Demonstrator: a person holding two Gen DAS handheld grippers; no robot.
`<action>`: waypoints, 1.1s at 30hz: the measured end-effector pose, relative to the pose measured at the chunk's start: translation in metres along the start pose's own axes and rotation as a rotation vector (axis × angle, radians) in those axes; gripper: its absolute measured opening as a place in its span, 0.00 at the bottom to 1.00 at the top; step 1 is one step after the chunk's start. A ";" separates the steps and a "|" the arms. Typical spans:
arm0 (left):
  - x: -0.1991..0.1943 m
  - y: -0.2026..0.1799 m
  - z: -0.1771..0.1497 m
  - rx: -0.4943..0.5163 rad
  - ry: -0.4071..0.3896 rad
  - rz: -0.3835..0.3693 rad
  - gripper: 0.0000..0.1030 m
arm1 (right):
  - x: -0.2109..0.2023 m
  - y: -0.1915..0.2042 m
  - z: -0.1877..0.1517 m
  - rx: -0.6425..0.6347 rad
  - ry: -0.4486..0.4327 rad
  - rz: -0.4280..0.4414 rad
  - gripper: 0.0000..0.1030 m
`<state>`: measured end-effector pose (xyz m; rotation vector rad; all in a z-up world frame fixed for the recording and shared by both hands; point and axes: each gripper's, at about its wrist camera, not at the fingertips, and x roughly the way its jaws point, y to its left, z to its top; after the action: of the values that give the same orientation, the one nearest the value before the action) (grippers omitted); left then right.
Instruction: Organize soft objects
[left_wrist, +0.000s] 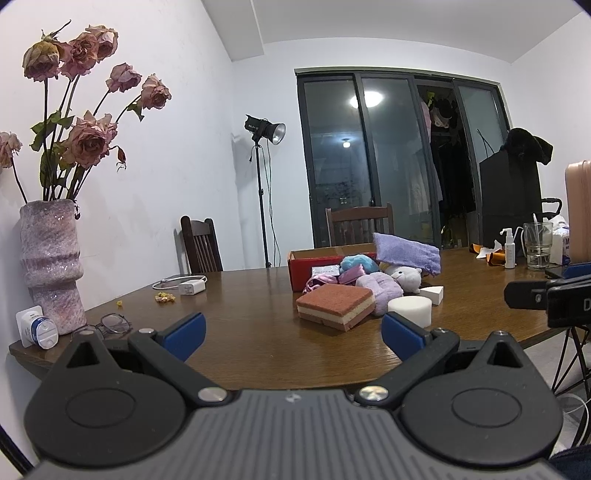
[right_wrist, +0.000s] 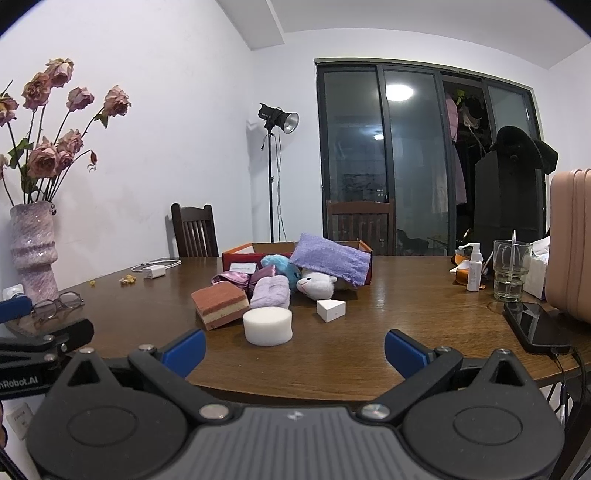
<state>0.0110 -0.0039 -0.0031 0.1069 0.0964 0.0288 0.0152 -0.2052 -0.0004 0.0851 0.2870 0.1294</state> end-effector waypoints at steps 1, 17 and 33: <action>0.003 0.001 0.002 -0.003 -0.010 0.011 1.00 | 0.001 0.000 0.001 0.003 0.000 0.000 1.00; 0.115 0.000 0.027 -0.105 0.166 -0.191 1.00 | 0.098 -0.039 0.041 0.056 0.040 0.051 1.00; 0.246 0.026 0.041 -0.158 0.359 -0.200 0.73 | 0.212 -0.029 0.052 0.149 0.265 0.272 0.56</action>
<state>0.2596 0.0263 0.0173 -0.0671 0.4620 -0.1442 0.2350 -0.2077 -0.0126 0.2564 0.5492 0.3916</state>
